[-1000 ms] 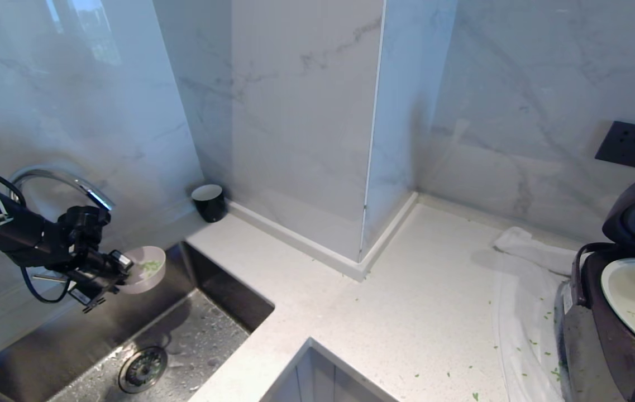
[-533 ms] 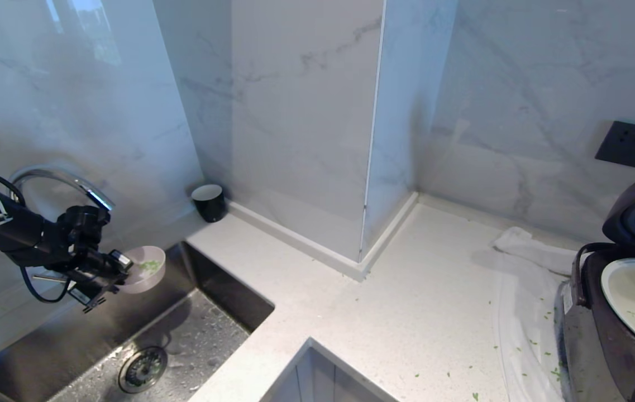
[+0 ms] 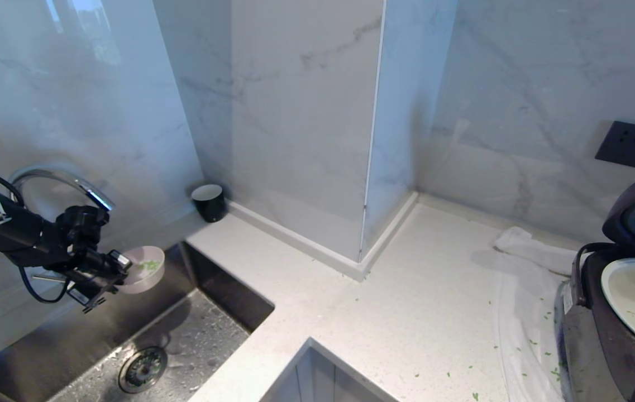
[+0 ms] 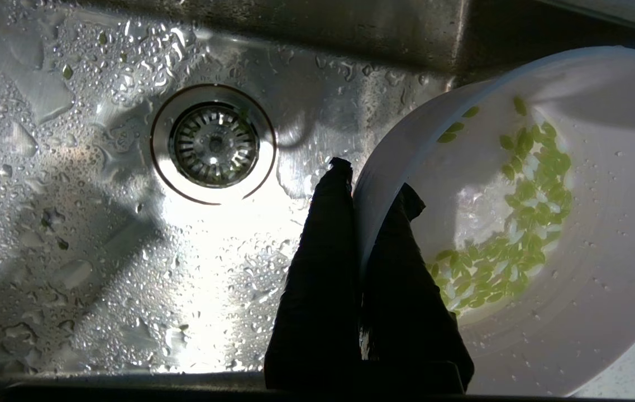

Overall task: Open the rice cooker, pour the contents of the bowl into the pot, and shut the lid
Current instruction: Fill a bowl with water from the tap

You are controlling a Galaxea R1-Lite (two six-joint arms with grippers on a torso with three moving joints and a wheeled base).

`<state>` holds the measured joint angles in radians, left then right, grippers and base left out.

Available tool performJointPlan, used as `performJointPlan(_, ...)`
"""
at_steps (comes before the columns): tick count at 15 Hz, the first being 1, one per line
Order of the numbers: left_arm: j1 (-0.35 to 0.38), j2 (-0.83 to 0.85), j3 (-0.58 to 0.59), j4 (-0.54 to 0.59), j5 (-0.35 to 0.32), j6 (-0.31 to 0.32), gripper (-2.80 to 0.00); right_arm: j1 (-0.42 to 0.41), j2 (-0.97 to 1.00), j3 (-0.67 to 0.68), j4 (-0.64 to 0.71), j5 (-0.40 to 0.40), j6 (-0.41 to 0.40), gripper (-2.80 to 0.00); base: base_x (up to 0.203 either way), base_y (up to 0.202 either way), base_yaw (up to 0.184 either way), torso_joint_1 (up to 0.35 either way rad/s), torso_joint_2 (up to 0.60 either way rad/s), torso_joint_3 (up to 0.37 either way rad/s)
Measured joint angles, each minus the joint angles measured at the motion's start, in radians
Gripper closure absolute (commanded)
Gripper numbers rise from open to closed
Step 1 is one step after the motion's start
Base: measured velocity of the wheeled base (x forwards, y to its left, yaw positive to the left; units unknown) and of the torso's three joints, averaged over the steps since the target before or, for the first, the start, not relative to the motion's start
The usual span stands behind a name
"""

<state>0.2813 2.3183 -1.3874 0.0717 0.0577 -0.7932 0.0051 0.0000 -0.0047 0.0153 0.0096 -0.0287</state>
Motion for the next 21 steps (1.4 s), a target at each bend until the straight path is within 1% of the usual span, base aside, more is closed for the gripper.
performJointPlan(21,0.0,-0.003,0.001,0.005,0.0,0.0,0.0,0.0,0.0,0.0,0.0,0.0,0.0,0.0,0.0,0.0,0.0,0.0,0.0,0.0)
